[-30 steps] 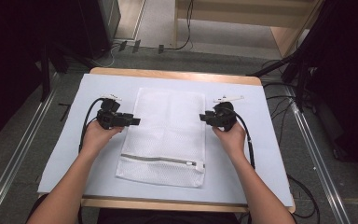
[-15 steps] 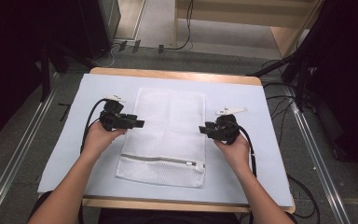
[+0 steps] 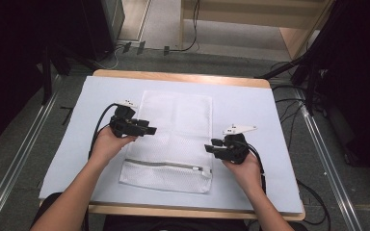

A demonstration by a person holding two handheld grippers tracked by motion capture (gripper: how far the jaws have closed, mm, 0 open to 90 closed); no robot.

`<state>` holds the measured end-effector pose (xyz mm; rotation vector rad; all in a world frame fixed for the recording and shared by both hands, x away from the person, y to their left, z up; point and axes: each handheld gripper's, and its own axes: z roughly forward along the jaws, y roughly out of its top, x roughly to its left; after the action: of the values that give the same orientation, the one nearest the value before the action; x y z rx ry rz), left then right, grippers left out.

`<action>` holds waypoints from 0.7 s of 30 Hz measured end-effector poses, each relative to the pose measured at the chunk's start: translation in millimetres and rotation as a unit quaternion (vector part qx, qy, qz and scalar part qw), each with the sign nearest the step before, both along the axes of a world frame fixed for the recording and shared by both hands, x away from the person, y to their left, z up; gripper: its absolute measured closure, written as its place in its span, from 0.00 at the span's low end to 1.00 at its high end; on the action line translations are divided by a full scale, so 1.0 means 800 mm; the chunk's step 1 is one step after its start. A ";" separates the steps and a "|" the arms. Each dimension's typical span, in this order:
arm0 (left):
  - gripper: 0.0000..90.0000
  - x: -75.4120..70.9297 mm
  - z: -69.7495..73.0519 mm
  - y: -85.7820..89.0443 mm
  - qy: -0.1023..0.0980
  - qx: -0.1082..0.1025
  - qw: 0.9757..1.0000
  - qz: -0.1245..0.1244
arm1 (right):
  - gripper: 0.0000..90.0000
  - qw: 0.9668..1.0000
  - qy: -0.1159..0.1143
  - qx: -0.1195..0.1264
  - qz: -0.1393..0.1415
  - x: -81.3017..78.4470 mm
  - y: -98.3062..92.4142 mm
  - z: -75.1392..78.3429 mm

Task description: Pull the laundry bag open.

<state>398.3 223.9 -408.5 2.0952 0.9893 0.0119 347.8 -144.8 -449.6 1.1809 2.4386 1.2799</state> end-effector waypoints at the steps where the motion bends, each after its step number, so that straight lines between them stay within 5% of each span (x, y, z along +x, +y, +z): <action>1: 0.51 -0.003 0.000 -0.003 -0.001 -0.001 1.000 -0.004 | 0.68 1.000 0.000 0.000 0.001 -0.001 0.000 -0.001; 15: 0.52 -0.028 0.004 -0.033 -0.008 -0.001 0.999 -0.035 | 0.78 1.000 0.009 -0.011 0.008 -0.028 0.004 -0.009; 21: 0.52 -0.032 0.004 -0.046 -0.009 0.005 0.999 -0.051 | 0.93 1.000 0.026 -0.009 0.014 -0.033 0.003 -0.009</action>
<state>372.5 187.3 -405.4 2.1488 0.8728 -0.0166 321.5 -142.2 -456.9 1.1947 2.5047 1.2484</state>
